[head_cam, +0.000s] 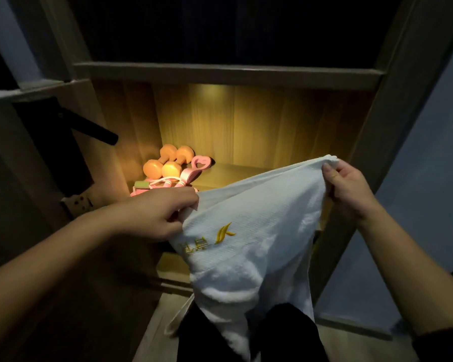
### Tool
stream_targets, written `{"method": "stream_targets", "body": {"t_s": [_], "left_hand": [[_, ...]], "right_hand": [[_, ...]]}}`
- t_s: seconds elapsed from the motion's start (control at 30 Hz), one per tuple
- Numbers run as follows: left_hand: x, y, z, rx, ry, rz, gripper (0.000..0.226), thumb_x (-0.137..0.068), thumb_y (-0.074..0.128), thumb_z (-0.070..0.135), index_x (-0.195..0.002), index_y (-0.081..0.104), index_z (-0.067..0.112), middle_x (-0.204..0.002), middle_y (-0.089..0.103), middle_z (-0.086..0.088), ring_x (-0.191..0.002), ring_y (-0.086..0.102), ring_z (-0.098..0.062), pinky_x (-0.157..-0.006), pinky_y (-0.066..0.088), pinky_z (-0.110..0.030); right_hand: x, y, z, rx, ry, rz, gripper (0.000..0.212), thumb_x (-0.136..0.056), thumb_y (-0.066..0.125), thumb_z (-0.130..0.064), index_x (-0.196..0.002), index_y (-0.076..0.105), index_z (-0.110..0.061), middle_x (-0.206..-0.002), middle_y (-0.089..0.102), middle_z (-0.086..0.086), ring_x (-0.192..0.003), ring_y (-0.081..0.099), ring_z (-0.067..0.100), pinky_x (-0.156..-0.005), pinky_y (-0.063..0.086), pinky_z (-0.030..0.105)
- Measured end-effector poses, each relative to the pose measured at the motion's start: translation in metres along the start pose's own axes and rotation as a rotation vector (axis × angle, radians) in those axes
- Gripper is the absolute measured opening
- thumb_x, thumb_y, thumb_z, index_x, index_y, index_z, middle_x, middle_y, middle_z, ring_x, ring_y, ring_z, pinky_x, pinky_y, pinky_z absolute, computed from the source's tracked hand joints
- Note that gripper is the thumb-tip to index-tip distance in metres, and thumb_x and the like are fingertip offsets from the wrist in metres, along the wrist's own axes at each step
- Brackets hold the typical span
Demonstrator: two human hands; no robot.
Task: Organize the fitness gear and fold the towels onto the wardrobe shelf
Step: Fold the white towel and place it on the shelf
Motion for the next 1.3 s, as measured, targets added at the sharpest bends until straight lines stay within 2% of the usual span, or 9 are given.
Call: {"method": "stream_targets", "body": {"t_s": [0.2,0.37,0.43,0.53,0.73,0.83,1.03,1.17,1.3], "left_hand": [[-0.028,-0.045,0.013,-0.379,0.061,-0.079,0.007,-0.092,0.056,0.032,-0.098,0.052,0.031,-0.089,0.048,0.012,-0.074,0.044,0.0,-0.062,0.035,-0.015],[-0.027,-0.082,0.041,-0.204,0.18,0.124,0.026,-0.087,0.056,0.018,-0.069,0.039,0.02,-0.075,0.045,0.004,-0.069,0.047,-0.014,-0.064,0.042,-0.043],[-0.029,-0.092,0.04,-0.136,0.136,0.161,0.017,-0.087,0.055,0.015,-0.082,0.042,0.024,-0.078,0.049,0.006,-0.069,0.053,-0.017,-0.063,0.047,-0.042],[-0.039,-0.093,0.037,-0.323,0.017,0.084,0.025,-0.093,0.049,0.022,-0.111,0.044,0.04,-0.094,0.055,0.013,-0.079,0.053,-0.012,-0.068,0.051,-0.038],[-0.047,-0.103,0.033,-0.482,0.045,0.139,0.021,-0.087,0.053,0.006,-0.075,0.049,0.023,-0.085,0.055,0.008,-0.079,0.051,-0.014,-0.066,0.05,-0.036],[-0.042,-0.11,0.021,-0.531,0.047,0.135,0.025,-0.091,0.055,0.008,-0.079,0.056,0.03,-0.094,0.054,0.014,-0.089,0.05,-0.006,-0.074,0.049,-0.027],[-0.043,-0.099,0.017,-0.673,-0.051,0.023,0.01,-0.09,0.051,0.025,-0.093,0.047,0.034,-0.078,0.058,0.011,-0.068,0.05,-0.009,-0.059,0.044,-0.028],[-0.045,-0.07,0.033,-0.761,0.073,-0.056,0.035,-0.09,0.049,0.048,-0.122,0.036,0.042,-0.07,0.052,0.007,-0.061,0.047,-0.01,-0.056,0.04,-0.028],[-0.041,-0.055,0.035,-0.708,0.139,-0.005,0.031,-0.09,0.046,0.054,-0.117,0.041,0.041,-0.061,0.039,0.01,-0.052,0.037,-0.005,-0.049,0.028,-0.025]], "right_hand": [[-0.022,-0.002,-0.068,0.075,-0.161,0.016,0.03,-0.079,0.06,-0.046,-0.102,0.068,-0.028,-0.096,0.072,-0.008,-0.094,0.069,0.016,-0.076,0.056,0.032],[-0.035,-0.031,-0.101,0.083,-0.204,0.079,0.03,-0.081,0.059,-0.043,-0.103,0.068,-0.023,-0.102,0.071,0.0,-0.1,0.067,0.023,-0.078,0.055,0.034],[-0.035,-0.041,-0.11,0.112,-0.221,0.084,0.034,-0.08,0.059,-0.045,-0.103,0.067,-0.023,-0.105,0.07,0.004,-0.1,0.066,0.024,-0.079,0.055,0.036],[-0.034,-0.045,-0.117,0.145,-0.244,0.079,0.034,-0.079,0.059,-0.047,-0.102,0.068,-0.024,-0.1,0.07,0.0,-0.096,0.067,0.02,-0.074,0.055,0.032],[-0.032,-0.064,-0.114,0.156,-0.252,0.126,0.036,-0.08,0.058,-0.047,-0.105,0.066,-0.022,-0.102,0.069,0.001,-0.097,0.065,0.021,-0.074,0.055,0.031],[-0.028,-0.066,-0.112,0.13,-0.256,0.119,0.033,-0.079,0.059,-0.046,-0.103,0.067,-0.024,-0.098,0.07,-0.002,-0.096,0.066,0.019,-0.069,0.054,0.025],[-0.025,-0.043,-0.115,0.107,-0.275,0.08,0.03,-0.083,0.059,-0.044,-0.104,0.066,-0.024,-0.096,0.071,-0.004,-0.088,0.07,0.013,-0.065,0.056,0.022],[-0.022,-0.023,-0.118,0.107,-0.299,0.063,0.037,-0.078,0.058,-0.048,-0.105,0.064,-0.024,-0.098,0.069,-0.002,-0.087,0.069,0.014,-0.065,0.055,0.023],[-0.021,-0.025,-0.12,0.076,-0.315,0.059,0.034,-0.079,0.059,-0.047,-0.104,0.064,-0.024,-0.097,0.07,0.0,-0.087,0.069,0.015,-0.066,0.056,0.025]]}}
Point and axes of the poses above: each hand's wrist, its own x-axis away from the middle knuckle, its own y-axis out of the palm, z = x × y, the point moved 6 cm from there along -x, towards the middle knuckle
